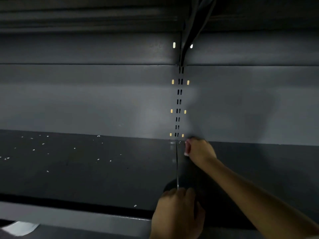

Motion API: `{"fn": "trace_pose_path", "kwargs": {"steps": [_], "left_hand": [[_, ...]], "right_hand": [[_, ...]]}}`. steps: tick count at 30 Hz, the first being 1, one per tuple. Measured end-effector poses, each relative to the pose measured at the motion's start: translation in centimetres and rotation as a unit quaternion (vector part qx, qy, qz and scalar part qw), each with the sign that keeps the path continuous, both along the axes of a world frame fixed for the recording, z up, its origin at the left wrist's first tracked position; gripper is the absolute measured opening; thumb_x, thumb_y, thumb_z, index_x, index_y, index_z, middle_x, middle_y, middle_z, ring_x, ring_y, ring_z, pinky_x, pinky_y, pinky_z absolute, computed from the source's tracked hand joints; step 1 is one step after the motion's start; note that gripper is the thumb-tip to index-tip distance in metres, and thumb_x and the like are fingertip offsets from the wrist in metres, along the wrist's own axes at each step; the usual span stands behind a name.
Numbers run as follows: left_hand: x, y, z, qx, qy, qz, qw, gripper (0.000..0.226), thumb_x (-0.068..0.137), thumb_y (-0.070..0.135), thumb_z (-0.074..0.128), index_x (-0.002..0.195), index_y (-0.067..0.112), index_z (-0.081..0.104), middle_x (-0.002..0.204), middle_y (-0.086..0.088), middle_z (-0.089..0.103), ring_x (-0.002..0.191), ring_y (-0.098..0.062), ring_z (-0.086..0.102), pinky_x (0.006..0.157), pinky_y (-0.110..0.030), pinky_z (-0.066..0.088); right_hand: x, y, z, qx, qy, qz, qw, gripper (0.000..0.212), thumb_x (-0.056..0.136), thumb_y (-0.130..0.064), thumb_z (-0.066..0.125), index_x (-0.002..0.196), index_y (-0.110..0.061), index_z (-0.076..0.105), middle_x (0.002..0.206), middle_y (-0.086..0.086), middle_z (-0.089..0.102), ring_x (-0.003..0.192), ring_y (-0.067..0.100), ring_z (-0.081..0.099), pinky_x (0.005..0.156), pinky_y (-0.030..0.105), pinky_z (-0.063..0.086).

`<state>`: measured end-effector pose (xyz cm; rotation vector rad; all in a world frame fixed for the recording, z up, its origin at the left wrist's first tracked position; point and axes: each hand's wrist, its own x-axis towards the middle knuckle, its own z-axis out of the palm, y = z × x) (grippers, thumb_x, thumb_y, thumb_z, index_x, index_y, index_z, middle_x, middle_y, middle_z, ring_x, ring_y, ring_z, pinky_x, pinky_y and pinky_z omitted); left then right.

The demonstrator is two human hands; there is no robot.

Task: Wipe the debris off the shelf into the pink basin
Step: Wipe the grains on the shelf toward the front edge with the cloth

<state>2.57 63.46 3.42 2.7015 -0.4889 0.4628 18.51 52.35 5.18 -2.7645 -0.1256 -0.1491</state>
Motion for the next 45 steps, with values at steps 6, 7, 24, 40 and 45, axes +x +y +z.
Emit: {"fn": "trace_pose_path", "kwargs": {"steps": [6,7,24,40,45], "left_hand": [[-0.1,0.2,0.3,-0.015,0.036,0.003,0.999,0.02,0.076,0.037,0.042,0.063,0.025,0.034,0.064,0.002,0.058,0.059,-0.016,0.056,0.05,-0.021,0.033],[-0.2,0.2,0.4,-0.014,0.029,0.011,0.999,0.021,0.072,0.038,0.043,0.06,0.024,0.034,0.058,0.006,0.055,0.052,-0.013,0.054,0.044,-0.019,0.031],[-0.9,0.8,-1.2,-0.024,-0.155,0.008,0.988,0.017,0.071,0.034,0.052,0.061,0.02,0.048,0.057,0.001,0.05,0.049,-0.018,0.045,0.045,-0.024,0.034],[-3.5,11.1,-3.6,-0.012,-0.248,0.215,0.944,0.02,0.076,0.032,0.048,0.089,0.017,0.052,0.087,-0.009,0.056,0.073,-0.025,0.04,0.068,-0.036,0.029],[-3.2,16.6,-4.9,-0.024,-0.215,0.26,0.941,0.038,0.091,0.039,0.025,0.091,0.013,0.053,0.094,-0.012,0.059,0.075,-0.027,0.041,0.069,-0.035,0.028]], "right_hand": [[0.4,5.4,0.9,0.019,0.006,0.105,0.994,0.008,0.078,-0.011,0.056,0.079,-0.004,0.059,0.091,0.017,0.067,0.081,0.029,0.059,0.071,0.029,0.047],[0.3,5.1,1.2,0.023,0.001,0.127,0.992,0.013,0.08,-0.012,0.055,0.086,-0.003,0.06,0.093,0.016,0.067,0.085,0.029,0.061,0.072,0.029,0.048],[-0.3,3.7,-1.6,0.008,-0.073,0.207,0.975,0.014,0.09,-0.013,0.046,0.09,-0.015,0.06,0.109,0.003,0.061,0.115,0.024,0.052,0.098,0.039,0.044],[0.6,1.7,0.9,0.048,-0.08,0.252,0.963,0.034,0.087,0.001,0.05,0.084,-0.028,0.067,0.081,-0.002,0.071,0.073,0.012,0.064,0.073,0.018,0.052],[0.7,2.3,-0.6,0.032,-0.092,0.271,0.958,0.022,0.092,-0.019,0.051,0.08,-0.025,0.069,0.088,-0.018,0.07,0.087,0.01,0.065,0.09,0.04,0.051]]}}
